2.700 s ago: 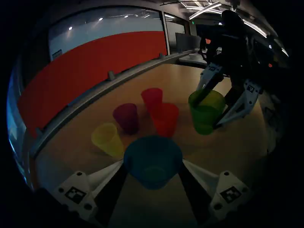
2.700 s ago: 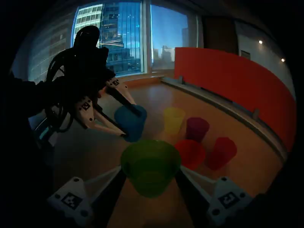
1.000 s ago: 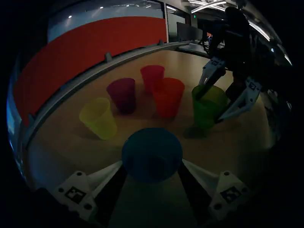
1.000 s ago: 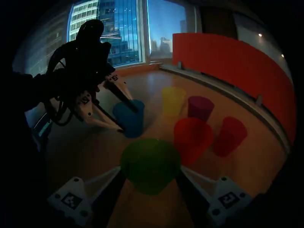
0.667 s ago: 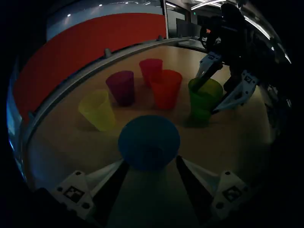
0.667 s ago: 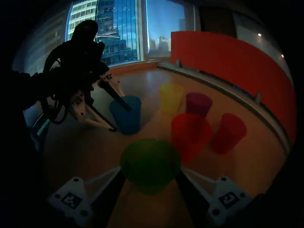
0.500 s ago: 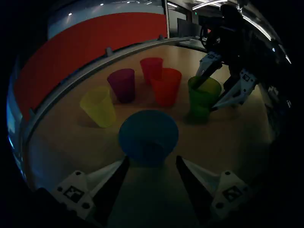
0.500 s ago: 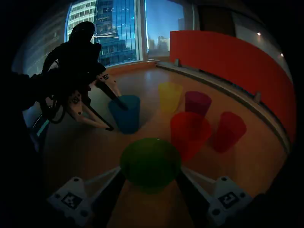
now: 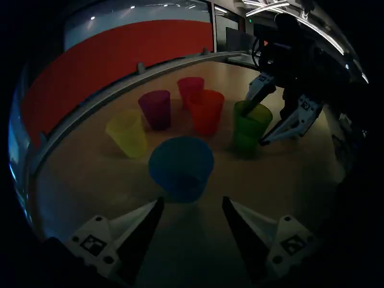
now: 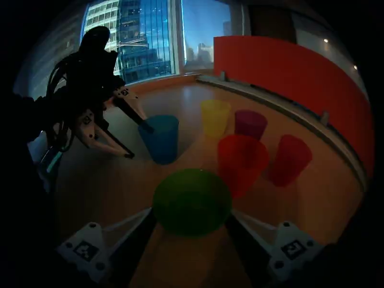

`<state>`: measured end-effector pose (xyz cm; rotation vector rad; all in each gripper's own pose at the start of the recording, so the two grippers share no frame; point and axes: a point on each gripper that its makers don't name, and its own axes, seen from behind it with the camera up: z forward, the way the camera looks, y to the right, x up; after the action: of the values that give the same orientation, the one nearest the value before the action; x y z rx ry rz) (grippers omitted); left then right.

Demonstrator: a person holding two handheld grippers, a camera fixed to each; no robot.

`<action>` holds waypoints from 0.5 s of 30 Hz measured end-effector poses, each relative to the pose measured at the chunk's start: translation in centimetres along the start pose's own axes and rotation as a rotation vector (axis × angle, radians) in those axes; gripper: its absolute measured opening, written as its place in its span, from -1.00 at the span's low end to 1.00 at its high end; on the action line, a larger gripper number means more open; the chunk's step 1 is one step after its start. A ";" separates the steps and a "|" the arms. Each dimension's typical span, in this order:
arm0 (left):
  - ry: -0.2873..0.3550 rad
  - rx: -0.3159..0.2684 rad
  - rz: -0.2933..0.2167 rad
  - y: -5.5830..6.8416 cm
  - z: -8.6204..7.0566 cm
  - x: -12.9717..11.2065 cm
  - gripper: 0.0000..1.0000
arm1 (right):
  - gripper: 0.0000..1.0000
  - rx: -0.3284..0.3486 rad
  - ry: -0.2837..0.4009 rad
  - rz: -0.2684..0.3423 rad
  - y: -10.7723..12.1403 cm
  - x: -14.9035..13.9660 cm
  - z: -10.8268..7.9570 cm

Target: Pour water

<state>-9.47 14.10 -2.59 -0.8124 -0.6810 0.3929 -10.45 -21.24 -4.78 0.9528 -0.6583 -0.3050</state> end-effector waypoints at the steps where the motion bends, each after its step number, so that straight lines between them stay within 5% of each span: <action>1: 0.003 0.003 -0.003 0.0 -0.2 0.0 0.80 | 1.00 -0.006 -0.002 0.000 0.1 -0.2 -0.1; 15: 0.054 0.050 -0.053 -0.1 -3.2 -0.6 0.80 | 1.00 -0.071 0.026 0.019 -0.1 -0.8 -3.5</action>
<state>-7.73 12.05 -4.35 -0.7538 -0.6385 0.3378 -8.79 -18.61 -6.58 0.8809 -0.6291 -0.2967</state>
